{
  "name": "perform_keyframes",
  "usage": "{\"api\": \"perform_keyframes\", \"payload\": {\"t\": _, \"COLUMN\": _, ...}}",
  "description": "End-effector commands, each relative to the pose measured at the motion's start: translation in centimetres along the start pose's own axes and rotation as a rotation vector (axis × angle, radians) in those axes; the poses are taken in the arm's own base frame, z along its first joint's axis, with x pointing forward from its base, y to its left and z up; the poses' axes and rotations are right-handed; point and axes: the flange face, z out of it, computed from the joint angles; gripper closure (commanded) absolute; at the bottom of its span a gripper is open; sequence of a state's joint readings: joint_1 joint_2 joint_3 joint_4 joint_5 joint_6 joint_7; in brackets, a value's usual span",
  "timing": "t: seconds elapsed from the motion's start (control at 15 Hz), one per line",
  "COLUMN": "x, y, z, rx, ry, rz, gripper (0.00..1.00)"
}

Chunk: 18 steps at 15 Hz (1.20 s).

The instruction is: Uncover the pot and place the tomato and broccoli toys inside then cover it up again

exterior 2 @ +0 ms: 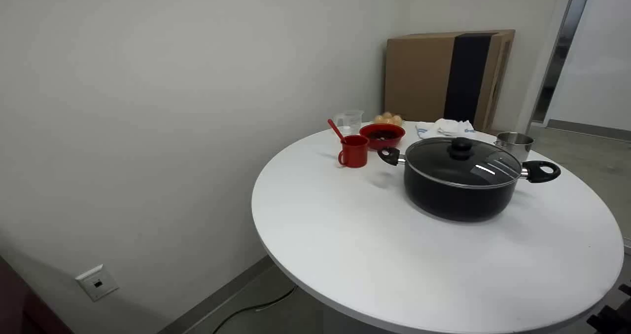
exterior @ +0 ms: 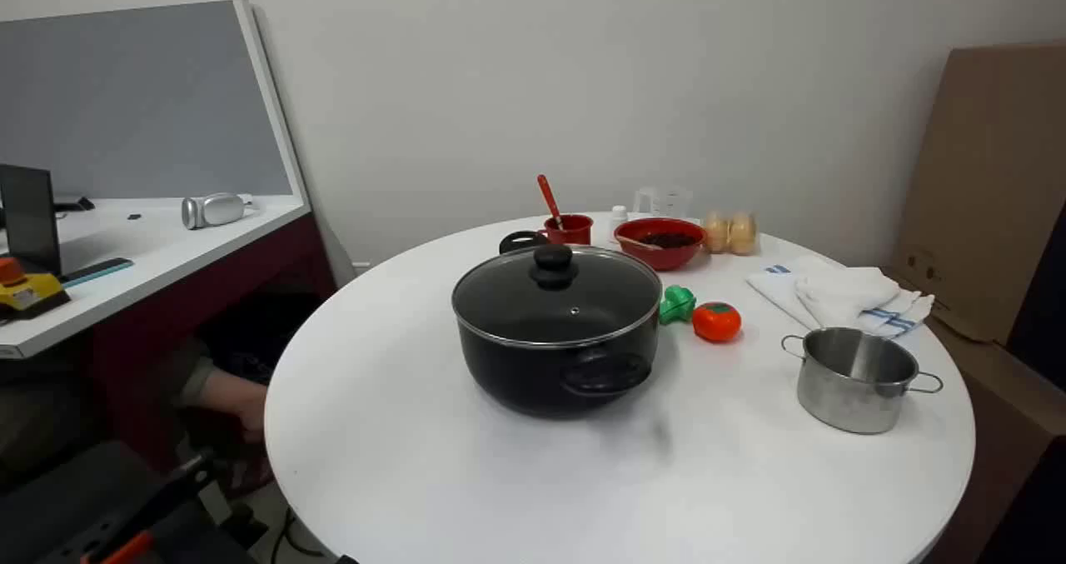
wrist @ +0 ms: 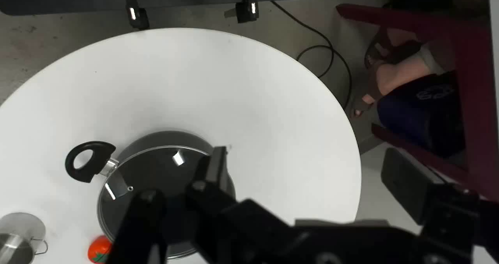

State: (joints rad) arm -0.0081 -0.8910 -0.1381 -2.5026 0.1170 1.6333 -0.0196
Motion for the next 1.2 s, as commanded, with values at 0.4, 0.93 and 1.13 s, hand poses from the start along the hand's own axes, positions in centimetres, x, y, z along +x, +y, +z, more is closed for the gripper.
{"api": "perform_keyframes", "payload": {"t": 0.4, "x": 1.8, "y": 4.0, "z": 1.0, "rx": -0.086, "ry": -0.011, "rz": 0.035, "gripper": 0.00}}
{"api": "perform_keyframes", "payload": {"t": 0.93, "x": 6.9, "y": 7.6, "z": 4.7, "rx": -0.086, "ry": 0.041, "rz": 0.031, "gripper": 0.00}}
{"api": "perform_keyframes", "payload": {"t": 1.13, "x": 9.3, "y": 9.4, "z": 5.5, "rx": -0.090, "ry": 0.070, "rz": 0.024, "gripper": 0.00}}
